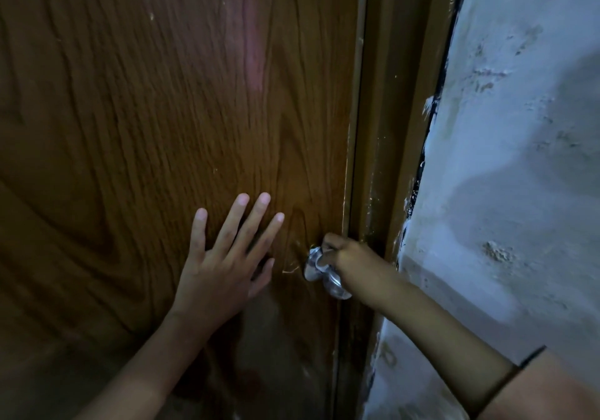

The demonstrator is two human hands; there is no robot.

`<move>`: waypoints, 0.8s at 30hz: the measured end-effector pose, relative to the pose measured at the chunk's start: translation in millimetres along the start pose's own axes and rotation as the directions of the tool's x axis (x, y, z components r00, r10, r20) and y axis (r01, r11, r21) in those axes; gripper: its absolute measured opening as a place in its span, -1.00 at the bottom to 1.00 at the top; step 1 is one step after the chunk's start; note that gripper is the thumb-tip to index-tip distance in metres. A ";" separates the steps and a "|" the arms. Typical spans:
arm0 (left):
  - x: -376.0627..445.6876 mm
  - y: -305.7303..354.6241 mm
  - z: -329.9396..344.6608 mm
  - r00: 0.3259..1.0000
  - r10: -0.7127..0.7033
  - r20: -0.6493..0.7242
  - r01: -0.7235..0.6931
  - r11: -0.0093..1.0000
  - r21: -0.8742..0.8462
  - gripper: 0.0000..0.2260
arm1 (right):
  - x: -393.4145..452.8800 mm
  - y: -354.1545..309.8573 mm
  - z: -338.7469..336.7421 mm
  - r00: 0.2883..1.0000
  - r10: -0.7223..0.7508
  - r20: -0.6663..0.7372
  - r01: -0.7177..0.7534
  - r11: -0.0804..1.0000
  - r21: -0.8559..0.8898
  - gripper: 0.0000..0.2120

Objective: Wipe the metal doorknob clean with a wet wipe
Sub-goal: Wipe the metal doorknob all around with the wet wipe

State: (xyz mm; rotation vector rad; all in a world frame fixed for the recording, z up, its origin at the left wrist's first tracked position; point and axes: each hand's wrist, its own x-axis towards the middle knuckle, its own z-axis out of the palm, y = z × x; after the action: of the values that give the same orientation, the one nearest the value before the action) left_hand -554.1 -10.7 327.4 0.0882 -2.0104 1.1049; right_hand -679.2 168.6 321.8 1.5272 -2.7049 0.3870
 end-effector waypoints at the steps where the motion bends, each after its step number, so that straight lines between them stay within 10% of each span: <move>1: -0.1 -0.1 0.5 1.000 0.001 -0.001 -0.001 1.000 0.003 -0.41 | 0.9 0.4 0.5 1.000 -0.006 0.012 0.006 1.000 -0.019 -0.66; 19: -0.4 0.1 1.1 1.000 -0.007 -0.005 0.007 1.000 -0.012 -0.42 | -1.2 11.7 -6.1 0.983 0.136 -0.127 -0.120 0.984 0.128 -0.70; 24: -1.1 0.5 2.2 1.000 -0.004 -0.004 0.004 1.000 0.002 -0.42 | 5.9 -12.8 -1.0 0.997 0.077 -0.024 -0.078 0.995 -0.056 -0.69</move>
State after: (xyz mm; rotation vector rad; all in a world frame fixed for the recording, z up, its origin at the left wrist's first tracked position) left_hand -555.0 -12.3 325.7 0.0915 -2.0049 1.1043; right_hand -671.7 157.6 326.3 1.3993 -2.7394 0.3232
